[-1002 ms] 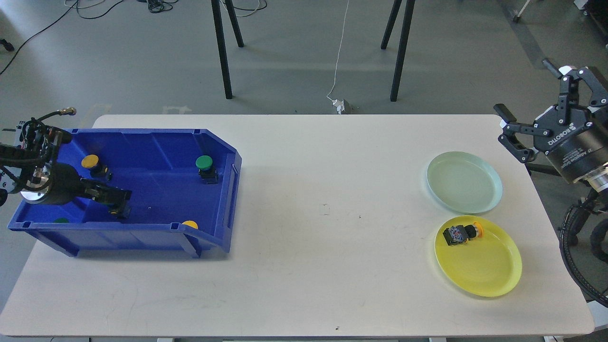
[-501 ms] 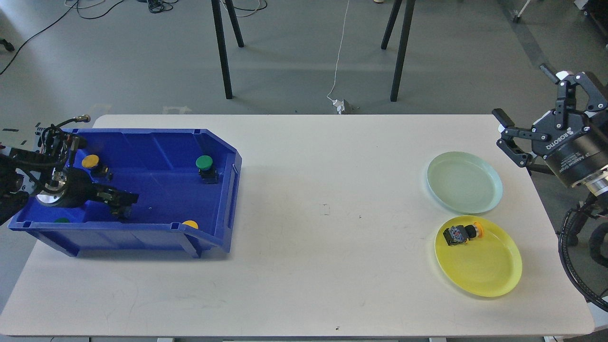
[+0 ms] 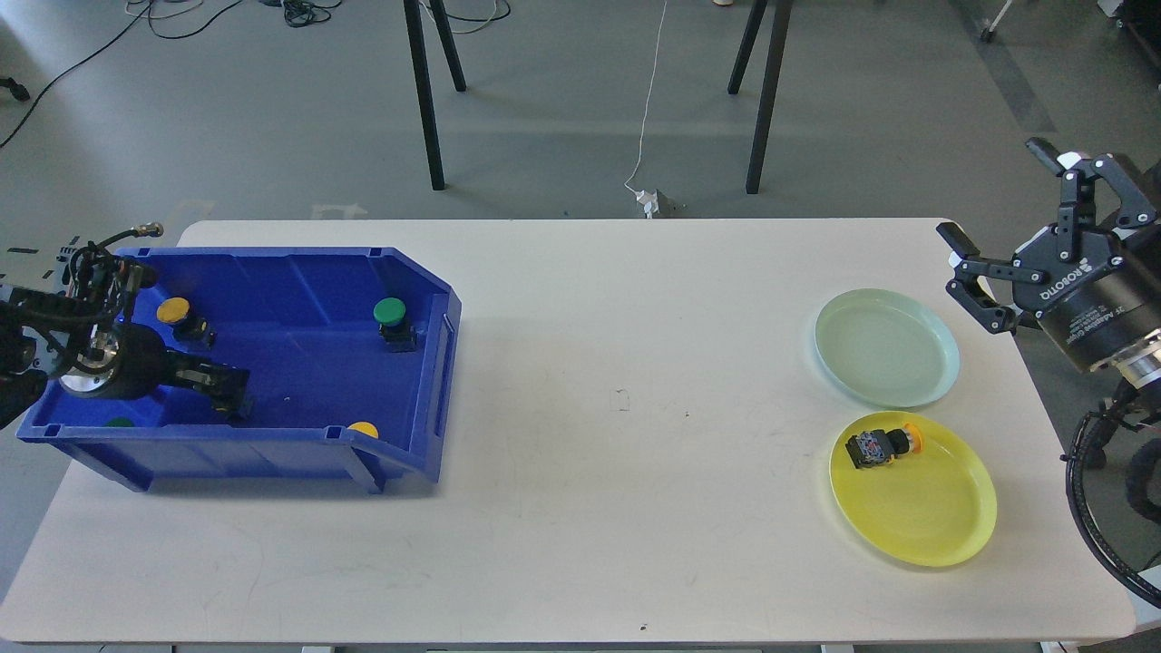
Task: Pass button and place on color plate
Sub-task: 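Grasp a green-topped button in the bin with the left gripper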
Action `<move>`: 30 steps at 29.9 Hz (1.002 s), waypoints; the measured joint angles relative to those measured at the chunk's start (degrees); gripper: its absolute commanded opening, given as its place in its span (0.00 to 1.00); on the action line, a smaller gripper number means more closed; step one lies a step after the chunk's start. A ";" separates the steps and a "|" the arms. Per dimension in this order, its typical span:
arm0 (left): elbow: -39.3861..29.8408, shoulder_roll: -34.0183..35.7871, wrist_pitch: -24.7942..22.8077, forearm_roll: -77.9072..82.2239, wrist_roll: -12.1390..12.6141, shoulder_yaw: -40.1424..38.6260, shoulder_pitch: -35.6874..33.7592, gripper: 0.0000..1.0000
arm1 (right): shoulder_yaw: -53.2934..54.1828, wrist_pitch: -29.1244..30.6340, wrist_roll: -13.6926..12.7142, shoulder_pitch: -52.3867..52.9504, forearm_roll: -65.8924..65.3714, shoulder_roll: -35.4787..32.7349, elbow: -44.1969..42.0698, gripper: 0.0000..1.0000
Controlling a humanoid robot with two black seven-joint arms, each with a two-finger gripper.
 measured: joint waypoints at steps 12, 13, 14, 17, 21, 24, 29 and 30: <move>-1.60 1.19 -0.15 -0.07 -0.06 -0.10 -0.73 0.58 | -0.08 0.01 0.01 -0.17 0.00 0.24 -0.09 1.00; -1.60 1.36 -0.12 -0.07 -0.05 -0.12 -0.76 0.59 | -0.09 0.01 0.04 -0.27 0.00 0.25 -0.09 1.00; -1.60 1.47 -0.10 -0.06 -0.05 -0.13 -0.79 0.60 | -0.09 0.01 0.07 -0.31 0.00 0.26 -0.09 1.00; -1.60 1.66 -0.06 -0.06 -0.05 -0.14 -1.05 0.61 | -0.09 0.02 0.10 -0.58 0.00 0.26 -0.05 1.00; -1.68 1.78 -0.06 -0.05 -0.04 -0.15 -1.56 0.62 | -0.06 0.09 0.10 -0.84 0.01 0.26 -0.01 1.00; -2.27 1.97 -0.05 -0.05 -0.03 -0.15 -1.76 0.62 | -0.02 0.13 0.10 -0.89 0.06 0.26 0.00 1.00; -3.06 2.82 -0.04 -0.05 -0.01 -0.15 -1.92 0.64 | 0.00 0.14 0.10 -0.90 0.06 0.26 0.00 1.00; -3.08 2.86 -0.04 -0.05 -0.01 -0.15 -1.94 0.64 | 0.00 0.14 0.10 -0.90 0.06 0.26 0.01 1.00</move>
